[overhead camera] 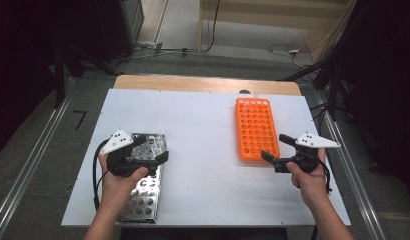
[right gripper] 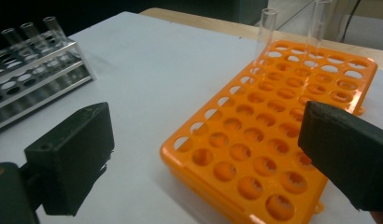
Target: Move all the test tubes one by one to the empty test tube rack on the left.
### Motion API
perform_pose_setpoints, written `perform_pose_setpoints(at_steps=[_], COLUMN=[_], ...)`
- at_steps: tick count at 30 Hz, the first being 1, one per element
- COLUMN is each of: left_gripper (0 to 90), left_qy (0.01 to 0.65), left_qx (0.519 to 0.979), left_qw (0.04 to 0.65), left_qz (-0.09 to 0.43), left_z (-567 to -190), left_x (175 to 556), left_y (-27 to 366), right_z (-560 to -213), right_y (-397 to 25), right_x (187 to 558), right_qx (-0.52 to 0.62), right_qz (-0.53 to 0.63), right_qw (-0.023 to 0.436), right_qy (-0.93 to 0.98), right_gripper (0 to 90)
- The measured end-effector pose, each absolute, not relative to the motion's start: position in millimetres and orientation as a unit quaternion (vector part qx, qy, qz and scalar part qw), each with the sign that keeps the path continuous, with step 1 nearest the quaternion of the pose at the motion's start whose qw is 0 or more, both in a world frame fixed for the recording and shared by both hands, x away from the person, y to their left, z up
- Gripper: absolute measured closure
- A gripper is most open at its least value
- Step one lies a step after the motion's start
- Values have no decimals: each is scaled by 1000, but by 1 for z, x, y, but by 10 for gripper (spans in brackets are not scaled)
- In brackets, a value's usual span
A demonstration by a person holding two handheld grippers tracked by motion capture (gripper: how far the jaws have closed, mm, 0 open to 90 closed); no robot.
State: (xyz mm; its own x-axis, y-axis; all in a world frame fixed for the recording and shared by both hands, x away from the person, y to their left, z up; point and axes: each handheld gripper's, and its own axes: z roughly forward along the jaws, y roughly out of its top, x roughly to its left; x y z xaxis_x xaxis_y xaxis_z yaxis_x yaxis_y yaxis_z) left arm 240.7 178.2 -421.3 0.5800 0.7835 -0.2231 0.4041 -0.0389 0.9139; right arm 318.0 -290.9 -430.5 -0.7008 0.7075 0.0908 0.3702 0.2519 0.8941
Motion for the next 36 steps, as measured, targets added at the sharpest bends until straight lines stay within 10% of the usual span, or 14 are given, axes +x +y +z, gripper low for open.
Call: perform_pose_setpoints(at_steps=[12, 36], left_gripper=[0, 0], left_qy=[420, 417], left_qx=[700, 698], left_qw=[553, 559], left_qz=[168, 163], left_z=[-421, -420], left_x=[240, 238], left_y=[177, 179], right_z=[-424, -450], right_y=[-279, -224], right_x=[379, 454], right_qx=[376, 427], right_qz=[488, 426], right_qw=[178, 136], right_qy=[767, 786], right_gripper=[50, 520])
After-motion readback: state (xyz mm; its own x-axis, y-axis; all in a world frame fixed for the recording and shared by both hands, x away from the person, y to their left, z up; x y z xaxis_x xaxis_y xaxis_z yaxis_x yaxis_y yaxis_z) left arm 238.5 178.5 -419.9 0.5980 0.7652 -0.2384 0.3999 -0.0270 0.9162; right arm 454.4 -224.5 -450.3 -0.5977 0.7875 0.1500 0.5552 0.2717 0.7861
